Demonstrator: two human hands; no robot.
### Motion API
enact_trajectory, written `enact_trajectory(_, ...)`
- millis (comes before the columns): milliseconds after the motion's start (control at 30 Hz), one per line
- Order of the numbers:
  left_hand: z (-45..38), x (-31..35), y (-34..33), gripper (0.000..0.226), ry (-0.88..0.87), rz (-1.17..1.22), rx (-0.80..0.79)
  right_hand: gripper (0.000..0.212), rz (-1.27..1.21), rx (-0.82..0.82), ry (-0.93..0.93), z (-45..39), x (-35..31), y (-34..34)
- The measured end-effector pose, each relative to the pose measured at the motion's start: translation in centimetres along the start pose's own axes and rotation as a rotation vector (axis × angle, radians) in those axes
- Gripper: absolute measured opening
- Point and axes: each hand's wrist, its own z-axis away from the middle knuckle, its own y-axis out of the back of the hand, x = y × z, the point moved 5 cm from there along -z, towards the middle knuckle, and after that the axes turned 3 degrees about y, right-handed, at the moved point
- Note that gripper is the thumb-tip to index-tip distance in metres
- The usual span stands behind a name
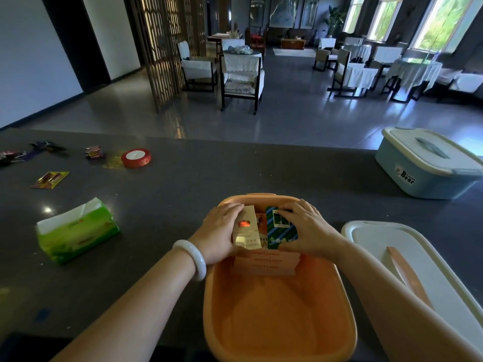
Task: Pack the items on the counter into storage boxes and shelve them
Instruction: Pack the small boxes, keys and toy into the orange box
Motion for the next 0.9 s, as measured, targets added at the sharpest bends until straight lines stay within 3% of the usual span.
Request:
enact_trajectory(133,-0.1,-0.1,-0.2,0.088,0.003,-0.017,-0.007,0.087,-0.116,0.006,0.005,0.0,0.3,0.2)
enact_trajectory(233,-0.3,0.0,-0.1,0.085,-0.008,-0.057,-0.025,0.078,-0.262,0.088,-0.052,0.1,0.5,0.6)
enact_trajectory(467,-1.3,0.7,-0.2,0.082,-0.083,-0.274,-0.058,0.088,-0.162,0.047,-0.010,0.1,0.4,0.3)
enact_trajectory(733,-2.5,1.6,0.1,0.085,-0.160,-0.366,-0.027,0.082,-0.161,0.053,-0.034,0.5,1.1,0.3)
enact_trajectory(900,-2.4,1.5,-0.2,0.076,-0.144,-0.437,-0.048,0.084,-0.179,0.003,-0.050,0.3,0.8,0.0)
